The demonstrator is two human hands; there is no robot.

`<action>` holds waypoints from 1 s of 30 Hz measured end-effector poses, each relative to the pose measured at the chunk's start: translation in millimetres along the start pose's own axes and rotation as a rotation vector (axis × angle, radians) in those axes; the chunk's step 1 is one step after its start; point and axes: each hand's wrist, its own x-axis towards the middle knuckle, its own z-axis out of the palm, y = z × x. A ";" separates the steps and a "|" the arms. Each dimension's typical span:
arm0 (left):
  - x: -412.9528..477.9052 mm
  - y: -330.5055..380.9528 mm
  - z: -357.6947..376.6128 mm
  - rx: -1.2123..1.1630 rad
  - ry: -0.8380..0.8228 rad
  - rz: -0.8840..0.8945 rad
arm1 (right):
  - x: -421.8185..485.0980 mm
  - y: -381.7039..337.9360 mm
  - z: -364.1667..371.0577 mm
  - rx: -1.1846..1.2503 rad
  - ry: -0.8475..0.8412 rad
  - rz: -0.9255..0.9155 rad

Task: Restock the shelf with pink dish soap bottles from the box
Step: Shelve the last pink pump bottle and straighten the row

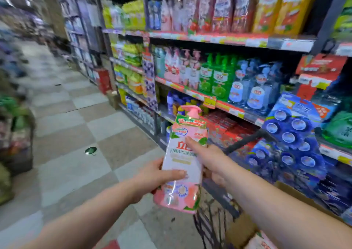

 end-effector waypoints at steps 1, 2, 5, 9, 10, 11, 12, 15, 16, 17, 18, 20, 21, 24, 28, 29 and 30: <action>-3.1 0.0 -24.7 0.011 0.027 0.009 | 7.3 -6.2 24.3 -0.011 -0.021 -0.003; -5.7 0.9 -47.2 0.020 0.052 0.019 | 14.5 -11.8 46.3 -0.017 -0.037 -0.009; -10.3 3.9 -103.2 0.014 0.116 0.040 | 35.9 -28.6 100.9 -0.023 -0.064 -0.011; -6.2 6.0 -155.4 -0.015 0.187 0.049 | 64.1 -48.5 150.6 -0.032 -0.108 -0.037; -3.3 5.8 -166.9 -0.023 0.198 0.051 | 72.4 -52.5 161.4 -0.037 -0.115 -0.045; 0.0 5.4 -178.3 -0.030 0.205 0.053 | 81.4 -56.1 171.7 -0.042 -0.122 -0.049; 4.0 5.0 -189.4 -0.040 0.213 0.054 | 90.8 -59.5 181.9 -0.049 -0.128 -0.048; 19.0 3.8 -224.3 -0.066 0.246 0.052 | 123.3 -69.8 211.5 -0.078 -0.162 -0.040; 25.6 3.7 -237.1 -0.073 0.260 0.051 | 136.5 -73.0 221.2 -0.092 -0.176 -0.038; 33.1 3.7 -250.8 -0.078 0.273 0.050 | 150.6 -76.7 231.4 -0.104 -0.190 -0.037; 41.2 4.2 -264.7 -0.083 0.285 0.050 | 165.1 -80.4 241.8 -0.112 -0.204 -0.038; 60.7 5.9 -294.0 -0.089 0.304 0.057 | 196.7 -89.0 262.6 -0.122 -0.234 -0.044; 72.2 7.9 -309.0 -0.088 0.312 0.062 | 213.9 -94.2 272.3 -0.123 -0.250 -0.048; 111.1 21.1 -351.3 -0.105 0.302 0.081 | 265.7 -117.9 295.6 -0.132 -0.285 -0.059; 167.4 48.1 -400.5 -0.110 0.313 0.106 | 332.7 -158.2 315.3 -0.141 -0.332 -0.091; 181.5 53.8 -412.6 -0.113 0.321 0.120 | 349.0 -166.9 319.7 -0.142 -0.339 -0.115; 194.8 59.2 -423.8 -0.118 0.330 0.131 | 364.0 -174.6 323.8 -0.143 -0.343 -0.137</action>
